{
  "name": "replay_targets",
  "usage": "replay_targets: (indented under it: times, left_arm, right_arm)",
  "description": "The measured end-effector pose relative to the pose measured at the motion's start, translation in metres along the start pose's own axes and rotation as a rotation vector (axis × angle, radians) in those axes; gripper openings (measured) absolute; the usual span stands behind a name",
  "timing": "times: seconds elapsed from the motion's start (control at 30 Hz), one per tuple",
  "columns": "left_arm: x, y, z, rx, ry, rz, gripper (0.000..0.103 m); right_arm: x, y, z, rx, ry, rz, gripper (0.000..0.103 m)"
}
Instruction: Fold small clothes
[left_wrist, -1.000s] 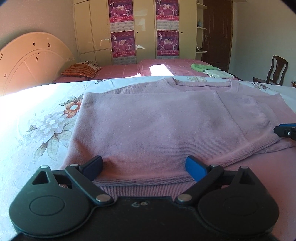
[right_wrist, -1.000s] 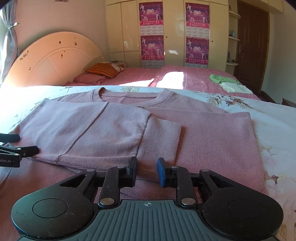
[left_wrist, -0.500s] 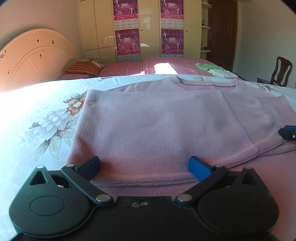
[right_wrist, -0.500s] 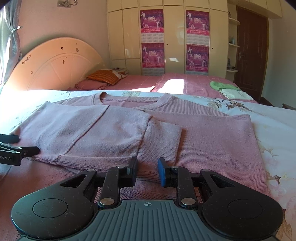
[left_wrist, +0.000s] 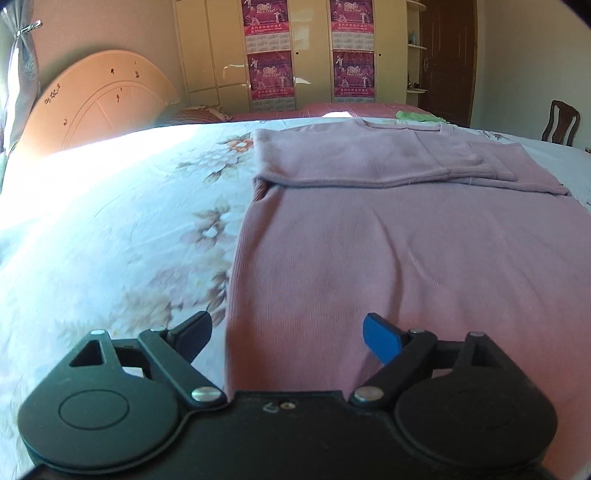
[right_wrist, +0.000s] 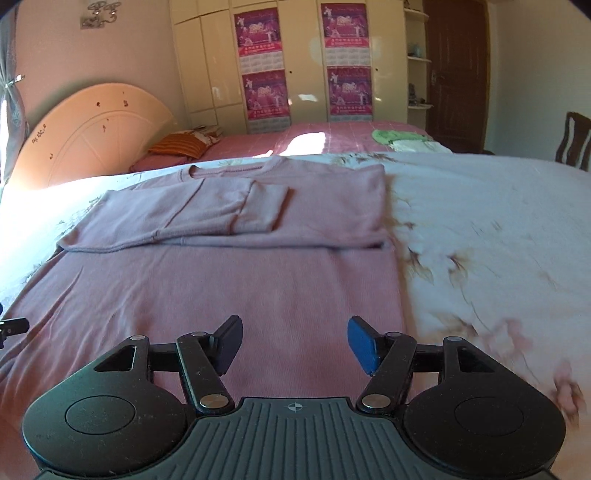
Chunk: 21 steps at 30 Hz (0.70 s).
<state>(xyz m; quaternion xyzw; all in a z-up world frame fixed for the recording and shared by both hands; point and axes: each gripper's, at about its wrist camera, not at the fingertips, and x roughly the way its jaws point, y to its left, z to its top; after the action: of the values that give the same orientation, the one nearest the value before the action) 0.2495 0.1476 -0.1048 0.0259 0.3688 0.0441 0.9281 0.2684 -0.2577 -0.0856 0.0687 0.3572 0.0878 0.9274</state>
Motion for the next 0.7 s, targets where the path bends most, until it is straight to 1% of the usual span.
replay_targets:
  times: [0.07, 0.17, 0.3, 0.4, 0.47, 0.53, 0.67, 0.7]
  left_arm:
    - [-0.02, 0.016, -0.016, -0.055, 0.015, -0.011, 0.083]
    - [-0.042, 0.029, -0.035, -0.116, 0.032, -0.05, 0.078]
    - [-0.062, 0.045, -0.055, -0.2, 0.046, -0.153, 0.077]
    - [-0.069, 0.052, -0.059, -0.24, 0.066, -0.24, 0.077]
    - [-0.07, 0.055, -0.063, -0.293, 0.076, -0.314, 0.077]
    - [-0.068, 0.061, -0.068, -0.343, 0.081, -0.365, 0.076]
    - [-0.059, 0.064, -0.066, -0.371, 0.101, -0.409, 0.075]
    - [-0.056, 0.065, -0.064, -0.372, 0.105, -0.415, 0.075]
  right_arm:
    - [-0.027, -0.01, -0.023, 0.051, 0.025, -0.022, 0.063]
    - [-0.063, -0.021, -0.047, 0.114, 0.04, -0.053, 0.063]
    - [-0.093, -0.037, -0.068, 0.272, 0.056, -0.032, 0.063]
    - [-0.101, -0.053, -0.078, 0.423, 0.083, 0.012, 0.063]
    - [-0.106, -0.055, -0.083, 0.465, 0.081, 0.047, 0.063]
    - [-0.107, -0.055, -0.083, 0.483, 0.088, 0.086, 0.063]
    - [-0.102, -0.058, -0.082, 0.527, 0.088, 0.124, 0.063]
    - [-0.099, -0.06, -0.081, 0.554, 0.085, 0.14, 0.063]
